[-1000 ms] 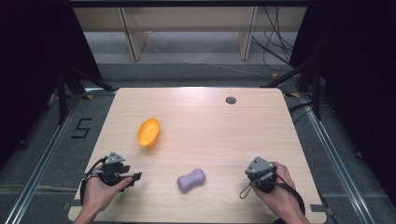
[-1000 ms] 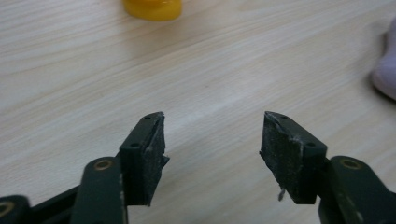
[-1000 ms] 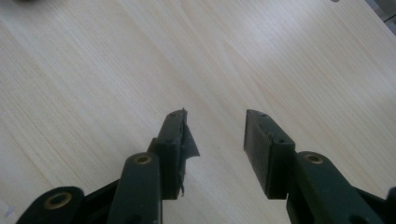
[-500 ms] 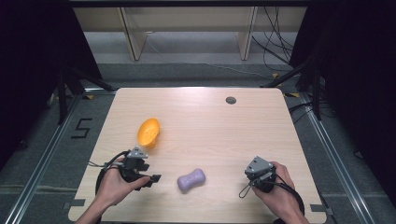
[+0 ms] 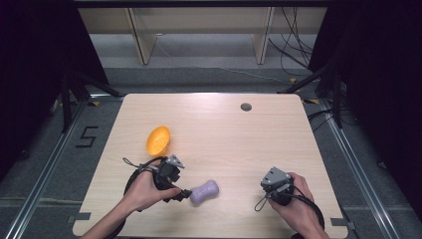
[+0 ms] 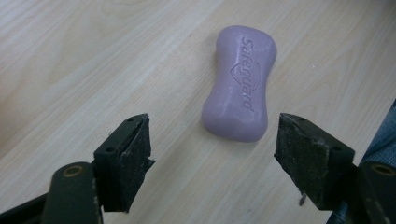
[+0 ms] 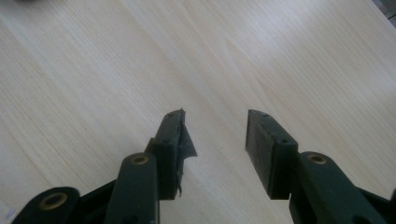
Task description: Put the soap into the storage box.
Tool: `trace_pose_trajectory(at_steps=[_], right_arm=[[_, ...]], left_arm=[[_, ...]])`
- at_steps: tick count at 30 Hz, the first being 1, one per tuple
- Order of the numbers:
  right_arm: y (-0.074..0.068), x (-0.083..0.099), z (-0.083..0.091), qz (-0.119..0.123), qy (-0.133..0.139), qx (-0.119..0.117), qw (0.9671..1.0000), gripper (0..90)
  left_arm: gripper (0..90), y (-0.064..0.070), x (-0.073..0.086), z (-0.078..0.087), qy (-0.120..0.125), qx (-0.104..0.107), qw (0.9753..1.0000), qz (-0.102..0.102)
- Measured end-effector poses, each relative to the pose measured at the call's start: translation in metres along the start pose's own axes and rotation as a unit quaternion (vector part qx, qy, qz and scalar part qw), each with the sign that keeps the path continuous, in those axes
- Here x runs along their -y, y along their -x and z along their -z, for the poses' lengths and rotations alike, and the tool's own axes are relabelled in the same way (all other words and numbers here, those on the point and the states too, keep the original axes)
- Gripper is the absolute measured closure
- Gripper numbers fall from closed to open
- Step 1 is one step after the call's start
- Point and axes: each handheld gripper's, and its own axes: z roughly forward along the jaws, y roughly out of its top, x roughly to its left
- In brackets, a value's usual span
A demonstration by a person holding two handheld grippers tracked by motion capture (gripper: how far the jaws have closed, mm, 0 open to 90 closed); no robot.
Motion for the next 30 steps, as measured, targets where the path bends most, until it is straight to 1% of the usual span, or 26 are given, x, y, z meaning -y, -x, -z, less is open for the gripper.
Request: trace_pose_trajectory(at_steps=[2,3,5,7,8,10,11,12,13,14,16,17,19,20,21,23,24,25,26,27,28,29,30], right_arm=[[0.000,0.000,0.000,0.000,0.000,0.000,1.0000,58.1],[0.000,0.000,0.000,0.003,0.001,0.000,1.0000,58.1],[0.000,0.000,0.000,-0.003,-0.003,-0.002,1.0000,57.9],[-0.001,0.000,0.000,-0.004,-0.003,-0.001,1.0000,57.9],[-0.001,0.000,0.000,-0.004,-0.003,-0.001,1.0000,57.9],[-0.001,0.000,0.000,-0.004,-0.004,-0.003,1.0000,57.9],[-0.001,0.000,0.000,-0.006,-0.005,-0.003,1.0000,57.8],[-0.001,0.000,0.000,-0.004,-0.005,-0.003,1.0000,57.8],[-0.001,0.000,0.000,-0.004,-0.003,-0.001,1.0000,57.8],[-0.001,0.000,0.000,0.001,-0.001,0.001,1.0000,57.8],[0.000,0.000,0.000,0.002,0.000,0.001,1.0000,57.8],[0.000,0.000,0.000,0.002,0.000,0.000,1.0000,57.8],[0.000,0.001,0.000,0.005,0.001,0.000,1.0000,57.8],[0.000,0.001,0.000,0.005,0.001,0.000,1.0000,57.8],[0.000,0.001,0.000,0.003,0.000,0.000,1.0000,57.8],[0.000,0.001,0.000,0.005,0.001,0.000,1.0000,57.7],[0.000,0.001,0.000,0.005,0.001,0.000,1.0000,57.7],[0.000,0.001,0.000,0.004,0.001,0.000,1.0000,57.7],[0.000,0.001,0.000,0.005,0.001,0.001,1.0000,57.6],[0.000,0.001,0.000,0.005,0.001,0.001,1.0000,57.6],[0.000,0.001,0.000,0.004,0.001,0.001,1.0000,57.6],[0.000,0.001,0.000,0.004,0.003,0.000,1.0000,57.4],[0.000,0.001,0.000,0.004,0.002,0.000,1.0000,57.3]], left_arm=[[24.8,0.003,-0.004,-0.004,-0.007,0.005,1.0000,-0.003],[23.7,0.004,-0.007,-0.007,-0.010,0.012,0.9999,-0.006],[22.8,0.005,-0.012,-0.010,-0.008,0.021,0.9996,-0.014],[20.5,0.008,-0.015,-0.014,-0.012,0.021,0.9996,-0.015],[21.2,0.008,-0.017,-0.016,-0.015,0.021,0.9994,-0.025],[22.8,0.012,-0.023,-0.019,-0.026,0.020,0.9989,-0.032],[23.6,0.013,-0.027,-0.019,-0.045,0.015,0.9975,-0.053],[24.5,0.014,-0.030,-0.020,-0.060,0.011,0.9958,-0.069],[25.0,0.015,-0.032,-0.021,-0.067,0.008,0.9951,-0.073],[25.6,0.017,-0.035,-0.023,-0.078,0.006,0.9937,-0.080],[27.2,0.018,-0.039,-0.026,-0.090,0.007,0.9924,-0.084],[28.6,0.019,-0.041,-0.029,-0.095,0.006,0.9922,-0.080],[29.4,0.020,-0.045,-0.034,-0.107,0.003,0.9906,-0.085],[29.8,0.020,-0.045,-0.034,-0.107,0.003,0.9906,-0.085],[30.5,0.022,-0.048,-0.038,-0.115,0.003,0.9899,-0.083],[30.8,0.023,-0.049,-0.039,-0.119,0.003,0.9895,-0.081],[31.0,0.023,-0.051,-0.041,-0.123,0.003,0.9890,-0.082],[30.9,0.024,-0.053,-0.042,-0.131,0.003,0.9876,-0.086],[30.9,0.025,-0.054,-0.043,-0.130,0.002,0.9881,-0.081],[30.9,0.025,-0.056,-0.044,-0.138,0.001,0.9867,-0.086],[30.8,0.026,-0.057,-0.045,-0.138,0.001,0.9869,-0.084],[30.8,0.027,-0.058,-0.046,-0.142,0.002,0.9864,-0.083],[30.9,0.027,-0.059,-0.047,-0.147,0.002,0.9852,-0.089]])
